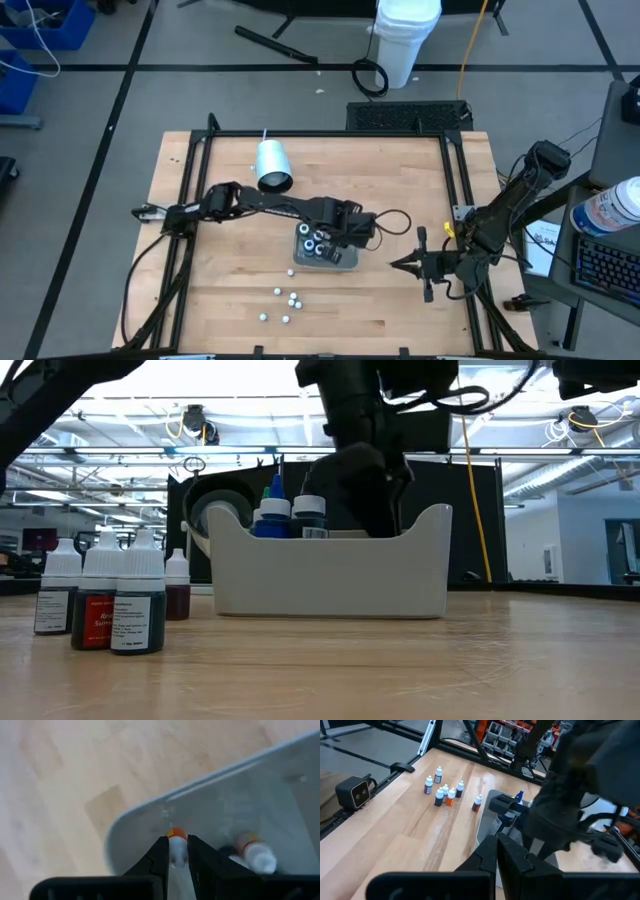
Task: Pick & Place food coloring
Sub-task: Put the orange food coloring bottle into the gray bin
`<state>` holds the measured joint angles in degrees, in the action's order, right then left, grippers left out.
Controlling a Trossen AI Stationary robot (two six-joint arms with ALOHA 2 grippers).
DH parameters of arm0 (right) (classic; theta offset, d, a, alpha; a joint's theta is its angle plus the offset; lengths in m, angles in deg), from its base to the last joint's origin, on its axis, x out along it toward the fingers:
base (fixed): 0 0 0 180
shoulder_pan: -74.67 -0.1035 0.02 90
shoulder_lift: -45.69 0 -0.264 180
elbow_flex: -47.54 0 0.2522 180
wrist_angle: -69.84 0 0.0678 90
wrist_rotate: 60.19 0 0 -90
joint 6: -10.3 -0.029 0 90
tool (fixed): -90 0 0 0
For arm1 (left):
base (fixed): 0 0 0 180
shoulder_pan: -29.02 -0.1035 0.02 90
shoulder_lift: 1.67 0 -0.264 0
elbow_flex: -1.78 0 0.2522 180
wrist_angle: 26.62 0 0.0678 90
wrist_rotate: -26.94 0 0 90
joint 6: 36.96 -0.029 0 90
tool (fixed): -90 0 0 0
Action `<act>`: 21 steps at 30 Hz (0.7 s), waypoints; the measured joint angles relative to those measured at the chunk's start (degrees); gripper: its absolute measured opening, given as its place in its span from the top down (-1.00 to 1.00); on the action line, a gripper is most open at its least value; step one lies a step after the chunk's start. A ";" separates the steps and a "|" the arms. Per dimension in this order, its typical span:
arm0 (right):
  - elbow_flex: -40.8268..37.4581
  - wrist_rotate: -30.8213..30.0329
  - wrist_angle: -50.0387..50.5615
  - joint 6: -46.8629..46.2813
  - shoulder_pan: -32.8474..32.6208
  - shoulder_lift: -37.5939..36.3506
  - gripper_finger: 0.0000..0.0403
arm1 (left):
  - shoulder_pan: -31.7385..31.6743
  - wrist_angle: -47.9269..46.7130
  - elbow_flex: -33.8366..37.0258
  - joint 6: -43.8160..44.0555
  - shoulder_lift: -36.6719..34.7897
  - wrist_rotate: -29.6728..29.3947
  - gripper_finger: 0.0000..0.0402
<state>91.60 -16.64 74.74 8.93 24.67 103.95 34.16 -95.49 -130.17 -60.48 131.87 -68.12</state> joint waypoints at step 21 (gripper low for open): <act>0.00 -0.22 -1.17 -1.20 0.02 0.00 0.98 | 0.08 -1.74 -0.07 0.69 2.16 -1.03 0.41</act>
<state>91.60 -16.86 73.57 7.73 24.69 103.95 34.24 -97.24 -130.24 -59.79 134.02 -69.15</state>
